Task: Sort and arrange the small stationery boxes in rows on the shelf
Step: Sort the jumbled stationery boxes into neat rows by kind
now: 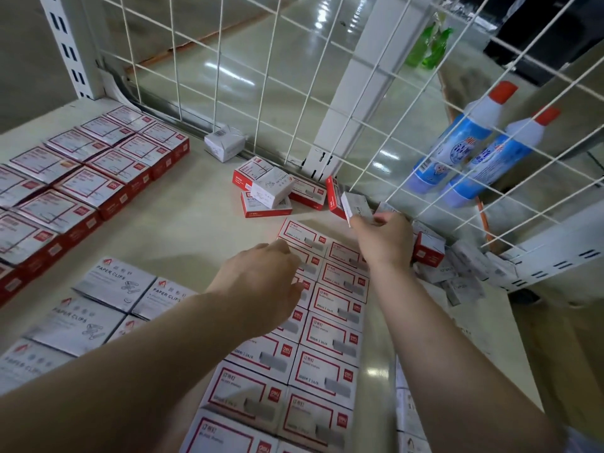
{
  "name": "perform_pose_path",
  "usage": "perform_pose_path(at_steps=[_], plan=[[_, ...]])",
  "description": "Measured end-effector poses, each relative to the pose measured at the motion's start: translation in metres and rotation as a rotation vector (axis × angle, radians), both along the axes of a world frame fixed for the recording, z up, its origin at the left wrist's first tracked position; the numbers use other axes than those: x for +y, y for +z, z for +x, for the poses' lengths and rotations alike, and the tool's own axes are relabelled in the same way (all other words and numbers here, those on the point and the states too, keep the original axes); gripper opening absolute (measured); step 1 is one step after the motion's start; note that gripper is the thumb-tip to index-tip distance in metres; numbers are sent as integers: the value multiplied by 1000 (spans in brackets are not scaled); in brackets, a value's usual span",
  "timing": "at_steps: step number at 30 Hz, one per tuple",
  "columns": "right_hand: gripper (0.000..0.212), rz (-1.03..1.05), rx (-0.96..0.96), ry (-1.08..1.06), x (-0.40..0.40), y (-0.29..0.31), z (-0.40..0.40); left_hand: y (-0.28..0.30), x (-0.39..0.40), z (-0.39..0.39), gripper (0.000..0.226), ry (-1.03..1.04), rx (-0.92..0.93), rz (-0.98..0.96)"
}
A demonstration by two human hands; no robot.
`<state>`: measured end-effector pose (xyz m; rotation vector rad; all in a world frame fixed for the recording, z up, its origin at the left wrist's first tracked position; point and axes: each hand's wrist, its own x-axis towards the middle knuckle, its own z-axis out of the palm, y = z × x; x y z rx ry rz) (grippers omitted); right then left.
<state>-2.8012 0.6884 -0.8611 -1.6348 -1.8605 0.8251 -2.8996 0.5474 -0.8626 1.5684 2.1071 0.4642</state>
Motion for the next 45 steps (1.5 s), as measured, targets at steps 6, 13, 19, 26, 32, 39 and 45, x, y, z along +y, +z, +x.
perform_pose_path(at_steps=[6, 13, 19, 26, 32, 39, 45], plan=[[19, 39, 0, 72, -25, 11, 29, 4, -15, 14, 42, 56, -65, 59], [38, -24, 42, 264, -63, 19, 71, 10, -29, 18, 37, 231, -181, 61], [44, -31, -8, 510, -91, 18, 92, 18, -32, 17, 32, 244, -308, 98], [53, 19, 102, 624, -110, 21, 98, 12, -39, 20, 26, 143, -388, 32], [53, -36, 139, 602, -115, 23, 99, 13, -46, 21, 12, 224, -517, 59], [25, -179, 150, 475, -118, 22, 96, 14, -51, 22, 19, 326, -580, 150], [18, -231, 333, 395, -124, 26, 91, 11, -55, 26, 4, 314, -602, 125]])
